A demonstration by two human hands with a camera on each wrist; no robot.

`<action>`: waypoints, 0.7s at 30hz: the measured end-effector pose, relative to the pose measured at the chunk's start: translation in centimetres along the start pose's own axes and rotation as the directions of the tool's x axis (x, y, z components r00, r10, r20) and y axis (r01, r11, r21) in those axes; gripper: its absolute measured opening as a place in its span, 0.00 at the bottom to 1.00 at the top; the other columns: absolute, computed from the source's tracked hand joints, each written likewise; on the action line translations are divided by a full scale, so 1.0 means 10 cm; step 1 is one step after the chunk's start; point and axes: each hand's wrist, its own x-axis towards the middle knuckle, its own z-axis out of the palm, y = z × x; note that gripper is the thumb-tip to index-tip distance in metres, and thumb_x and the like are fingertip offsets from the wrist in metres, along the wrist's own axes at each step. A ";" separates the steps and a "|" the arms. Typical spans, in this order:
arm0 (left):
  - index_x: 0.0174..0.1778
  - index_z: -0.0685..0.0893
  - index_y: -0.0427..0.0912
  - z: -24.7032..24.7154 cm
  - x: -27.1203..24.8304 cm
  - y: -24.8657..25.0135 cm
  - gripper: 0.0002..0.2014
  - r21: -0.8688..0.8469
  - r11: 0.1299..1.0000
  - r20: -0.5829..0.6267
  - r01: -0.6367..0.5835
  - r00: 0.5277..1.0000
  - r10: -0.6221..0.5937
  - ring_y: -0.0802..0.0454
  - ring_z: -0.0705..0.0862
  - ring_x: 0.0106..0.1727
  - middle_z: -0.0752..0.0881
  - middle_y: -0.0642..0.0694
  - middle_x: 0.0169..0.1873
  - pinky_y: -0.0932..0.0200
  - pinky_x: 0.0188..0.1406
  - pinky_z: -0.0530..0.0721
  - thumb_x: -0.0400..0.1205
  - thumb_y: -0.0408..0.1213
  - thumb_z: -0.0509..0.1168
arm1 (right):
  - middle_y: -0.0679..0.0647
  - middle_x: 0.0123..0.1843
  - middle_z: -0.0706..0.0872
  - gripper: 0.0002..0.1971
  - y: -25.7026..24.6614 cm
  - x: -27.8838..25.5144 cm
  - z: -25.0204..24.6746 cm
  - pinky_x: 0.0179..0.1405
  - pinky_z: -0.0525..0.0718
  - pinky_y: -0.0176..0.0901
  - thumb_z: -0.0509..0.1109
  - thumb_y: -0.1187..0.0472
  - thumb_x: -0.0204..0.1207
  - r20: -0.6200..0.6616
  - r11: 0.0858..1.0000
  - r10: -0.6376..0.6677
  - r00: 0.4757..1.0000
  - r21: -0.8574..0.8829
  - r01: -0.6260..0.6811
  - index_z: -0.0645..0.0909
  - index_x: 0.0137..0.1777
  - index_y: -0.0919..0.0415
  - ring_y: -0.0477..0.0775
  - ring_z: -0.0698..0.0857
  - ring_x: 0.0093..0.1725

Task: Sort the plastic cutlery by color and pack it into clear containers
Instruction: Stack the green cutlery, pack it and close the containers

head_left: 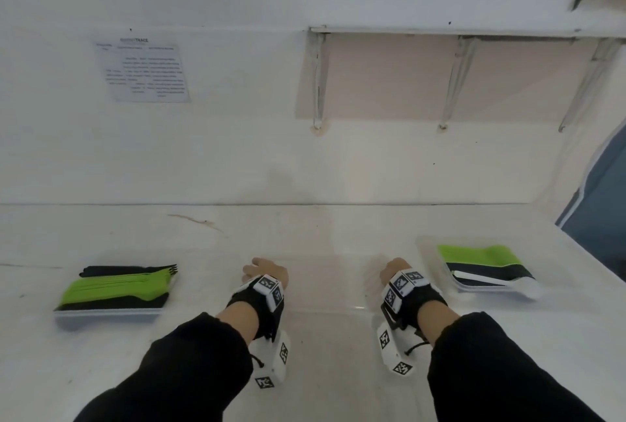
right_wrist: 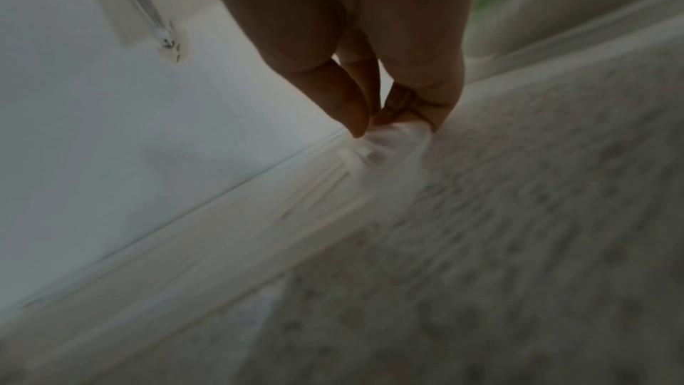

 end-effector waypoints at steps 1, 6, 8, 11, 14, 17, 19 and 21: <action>0.80 0.52 0.29 0.00 0.02 -0.02 0.26 -0.006 1.000 -0.015 -0.016 1.000 0.016 0.33 0.59 0.79 0.56 0.29 0.79 0.46 0.77 0.60 0.86 0.32 0.49 | 0.62 0.72 0.76 0.18 0.00 0.02 0.01 0.73 0.72 0.50 0.57 0.63 0.82 -0.003 0.999 -0.035 0.999 -0.001 0.035 0.73 0.70 0.67 0.62 0.74 0.72; 0.79 0.57 0.30 -0.08 0.03 -0.06 0.26 -0.146 0.989 -0.031 0.009 0.999 -0.014 0.35 0.63 0.78 0.60 0.31 0.78 0.51 0.74 0.65 0.87 0.37 0.50 | 0.65 0.73 0.74 0.19 0.00 0.03 -0.07 0.69 0.72 0.46 0.56 0.66 0.83 -0.037 0.899 0.104 0.994 0.431 -0.078 0.69 0.73 0.70 0.63 0.74 0.73; 0.81 0.52 0.32 -0.10 0.01 0.00 0.27 -0.239 0.971 -0.056 -0.004 0.998 -0.009 0.35 0.63 0.77 0.55 0.32 0.79 0.50 0.73 0.65 0.88 0.40 0.48 | 0.67 0.71 0.75 0.20 0.02 0.07 -0.14 0.58 0.75 0.44 0.57 0.69 0.81 -0.123 0.879 0.134 0.983 0.472 -0.061 0.68 0.73 0.68 0.63 0.76 0.69; 0.80 0.56 0.34 -0.25 -0.07 0.07 0.25 -0.482 0.869 -0.131 -0.113 0.990 0.056 0.34 0.65 0.75 0.58 0.31 0.78 0.46 0.71 0.65 0.89 0.41 0.47 | 0.68 0.66 0.78 0.19 0.00 0.08 -0.28 0.54 0.74 0.44 0.57 0.73 0.78 -0.300 0.837 0.140 0.944 0.544 0.049 0.70 0.69 0.68 0.65 0.78 0.65; 0.75 0.67 0.32 -0.54 0.03 0.03 0.26 -0.702 0.678 -0.230 -0.218 0.970 0.074 0.35 0.71 0.72 0.69 0.32 0.74 0.48 0.72 0.68 0.88 0.48 0.46 | 0.65 0.57 0.81 0.15 -0.16 0.00 -0.35 0.51 0.73 0.44 0.58 0.74 0.76 -0.475 0.807 0.077 0.877 0.546 0.225 0.75 0.61 0.66 0.64 0.80 0.57; 0.60 0.80 0.34 -0.90 0.20 -0.23 0.22 -0.757 0.599 -0.252 -0.260 0.963 0.099 0.35 0.79 0.65 0.79 0.32 0.65 0.44 0.70 0.75 0.85 0.49 0.52 | 0.60 0.47 0.77 0.09 -0.41 -0.11 -0.24 0.40 0.66 0.37 0.58 0.75 0.75 -0.543 0.803 -0.069 0.837 0.468 0.369 0.72 0.43 0.59 0.57 0.75 0.44; 0.63 0.78 0.36 -1.15 0.27 -0.50 0.14 -0.758 0.590 -0.288 -0.276 0.955 0.076 0.37 0.80 0.64 0.80 0.33 0.64 0.49 0.67 0.76 0.83 0.37 0.57 | 0.57 0.45 0.76 0.12 -0.63 -0.24 -0.08 0.38 0.65 0.35 0.62 0.75 0.74 -0.570 0.773 -0.164 0.805 0.432 0.463 0.72 0.37 0.57 0.54 0.75 0.44; 0.75 0.69 0.35 -1.39 0.36 -0.81 0.22 -0.748 0.587 -0.331 -0.308 0.941 0.072 0.40 0.75 0.70 0.75 0.35 0.71 0.54 0.69 0.71 0.83 0.29 0.57 | 0.54 0.45 0.77 0.11 -0.87 -0.39 0.13 0.33 0.67 0.32 0.66 0.74 0.72 -0.561 0.741 -0.222 0.797 0.434 0.512 0.74 0.38 0.57 0.53 0.76 0.44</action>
